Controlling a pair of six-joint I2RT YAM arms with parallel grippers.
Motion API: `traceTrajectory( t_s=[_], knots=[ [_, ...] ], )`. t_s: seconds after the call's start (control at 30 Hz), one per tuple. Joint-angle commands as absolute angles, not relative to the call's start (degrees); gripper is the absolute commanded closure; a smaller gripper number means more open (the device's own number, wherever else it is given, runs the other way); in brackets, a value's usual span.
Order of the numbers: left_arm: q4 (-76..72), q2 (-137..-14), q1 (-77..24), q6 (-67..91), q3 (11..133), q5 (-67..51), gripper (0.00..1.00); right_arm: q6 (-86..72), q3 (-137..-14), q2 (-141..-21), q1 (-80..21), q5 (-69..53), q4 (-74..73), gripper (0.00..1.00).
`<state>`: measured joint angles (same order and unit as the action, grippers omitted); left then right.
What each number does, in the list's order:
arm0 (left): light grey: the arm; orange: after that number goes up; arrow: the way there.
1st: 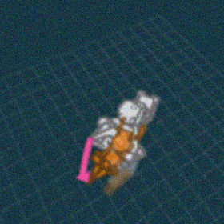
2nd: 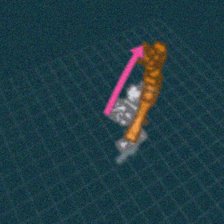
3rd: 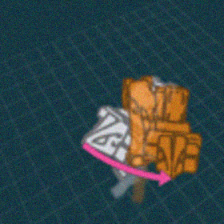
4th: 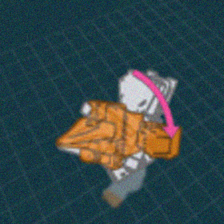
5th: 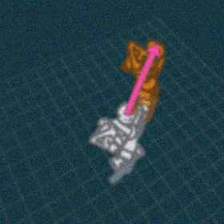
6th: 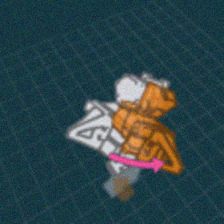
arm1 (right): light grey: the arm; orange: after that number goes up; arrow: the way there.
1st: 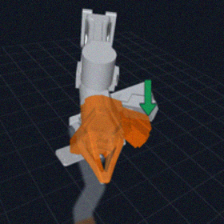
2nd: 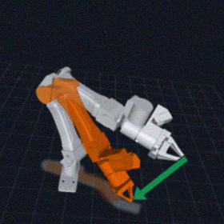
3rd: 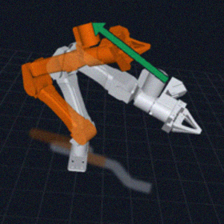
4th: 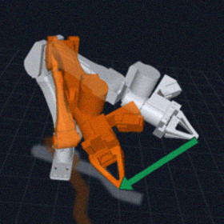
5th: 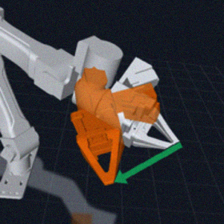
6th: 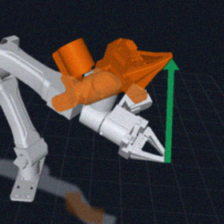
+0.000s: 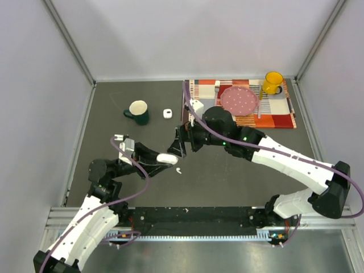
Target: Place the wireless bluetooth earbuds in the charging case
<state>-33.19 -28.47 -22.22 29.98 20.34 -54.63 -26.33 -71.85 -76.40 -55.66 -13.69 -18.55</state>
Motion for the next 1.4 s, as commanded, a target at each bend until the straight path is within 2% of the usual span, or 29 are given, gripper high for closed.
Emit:
traceTrajectory(
  t_s=[0.0,0.13,0.17,0.27,0.33,0.43,0.53,0.83,0.97,1.13,1.37],
  knots=[
    [-34.4,-30.6,-22.2,31.9,21.6,-51.4,1.0,-19.0,-77.0,-75.4,-61.9,-2.8,-25.5,0.01],
    [-29.4,-32.1,-22.2,32.1,23.5,-50.3,1.0,-21.8,-75.6,-74.3,-62.2,8.4,-26.5,0.01],
    [-28.2,-32.4,-22.2,31.9,23.9,-50.3,1.0,-23.0,-74.2,-72.7,-62.1,15.6,-26.5,0.01],
    [-22.1,-33.9,-22.2,32.2,26.0,-47.9,1.0,-26.5,-70.7,-68.8,-61.8,27.3,-26.5,0.01],
    [-15.2,-35.9,-22.2,33.5,28.5,-45.5,1.0,-29.9,-68.4,-66.4,-60.0,29.4,-26.5,0.01],
    [-7.5,-41.9,-22.2,35.4,33.3,-45.7,1.0,-38.6,-62.4,-60.9,-52.2,23.7,-26.5,0.01],
    [-7.6,-47.2,-22.6,37.8,35.1,-46.4,1.0,-44.5,-55.2,-55.5,-43.9,16.4,-25.7,0.01],
    [-12.4,-56.4,-25.7,44.6,37.7,-34.6,1.0,-48.3,-41.9,-43.0,-35.1,9.2,-25.7,0.01],
    [-17.5,-61.1,-31.7,48.4,38.0,-24.8,1.0,-48.9,-39.1,-38.7,-31.3,4.0,-26.3,0.01],
    [-27.1,-74.7,-39.5,51.8,41.8,-16.3,1.0,-49.0,-39.4,-33.9,-28.5,4.5,-30.2,0.01],
    [-37.3,-99.1,-45.0,62.8,52.6,-13.5,1.0,-45.1,-44.3,-31.2,-28.2,7.2,-35.4,0.01]
  ],
)
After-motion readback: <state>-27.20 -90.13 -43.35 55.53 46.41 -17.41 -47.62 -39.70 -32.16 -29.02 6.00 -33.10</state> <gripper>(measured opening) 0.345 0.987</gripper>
